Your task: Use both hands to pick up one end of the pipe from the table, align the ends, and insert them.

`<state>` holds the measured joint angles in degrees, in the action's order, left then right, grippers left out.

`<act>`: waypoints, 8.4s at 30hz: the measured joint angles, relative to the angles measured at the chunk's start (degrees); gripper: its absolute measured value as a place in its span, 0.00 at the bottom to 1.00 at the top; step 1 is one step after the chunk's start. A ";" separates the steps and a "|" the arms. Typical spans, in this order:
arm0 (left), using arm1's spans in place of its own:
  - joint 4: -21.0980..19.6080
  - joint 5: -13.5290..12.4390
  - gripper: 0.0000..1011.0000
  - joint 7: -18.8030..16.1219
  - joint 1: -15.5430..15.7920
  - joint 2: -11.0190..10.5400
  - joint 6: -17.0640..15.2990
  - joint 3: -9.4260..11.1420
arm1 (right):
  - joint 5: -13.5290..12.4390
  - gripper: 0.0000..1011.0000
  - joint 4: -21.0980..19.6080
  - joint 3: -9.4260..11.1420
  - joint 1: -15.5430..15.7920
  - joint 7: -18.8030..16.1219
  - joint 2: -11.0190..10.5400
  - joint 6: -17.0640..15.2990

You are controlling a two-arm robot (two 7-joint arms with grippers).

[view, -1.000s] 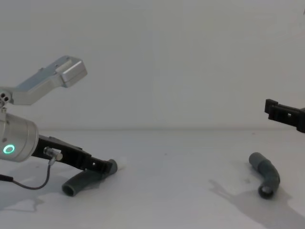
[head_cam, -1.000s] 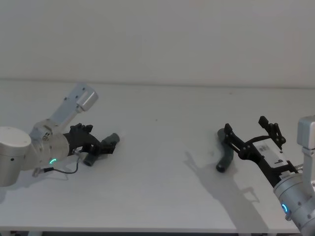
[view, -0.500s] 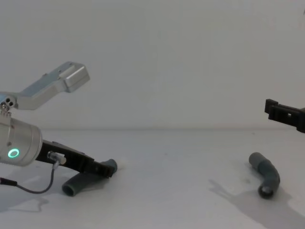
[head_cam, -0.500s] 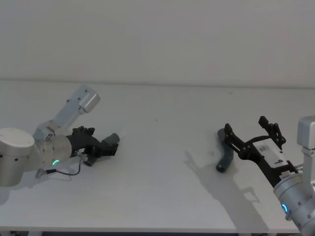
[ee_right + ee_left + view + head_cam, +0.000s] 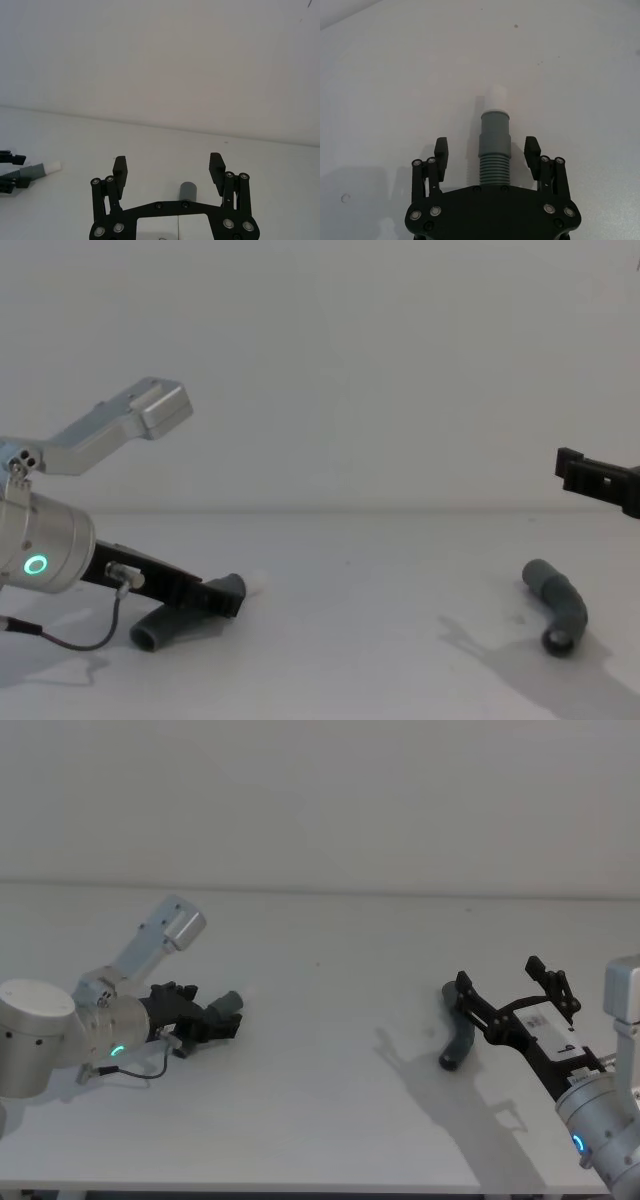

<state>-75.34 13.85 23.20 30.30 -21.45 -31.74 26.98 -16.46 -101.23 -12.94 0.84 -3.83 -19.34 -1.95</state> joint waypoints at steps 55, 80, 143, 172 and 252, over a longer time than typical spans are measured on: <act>0.57 -0.07 0.35 0.27 0.21 0.49 -0.55 -0.10 | -2.11 1.00 1.10 0.14 -6.94 5.38 4.72 -22.53; 0.57 -0.07 0.35 0.27 0.22 0.49 -0.54 -0.10 | 2.85 1.00 9.95 -4.18 -15.95 9.31 6.25 -36.45; 0.56 -0.07 0.35 0.27 0.21 0.49 -0.54 -0.10 | 3.08 0.98 15.61 -2.80 -18.84 7.38 10.95 -40.71; 0.56 -0.07 0.35 0.27 0.22 0.49 -0.54 -0.10 | 3.26 0.26 15.75 -2.70 -18.89 7.20 11.17 -40.80; -1.97 0.53 0.35 26.38 7.77 -11.42 22.32 8.48 | -5.71 0.26 3.37 -6.47 -15.68 -38.63 -16.25 -22.33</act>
<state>-77.31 14.37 49.58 38.07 -32.87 -9.41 35.46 -22.17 -97.86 -19.41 -14.84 -42.46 -35.59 -24.28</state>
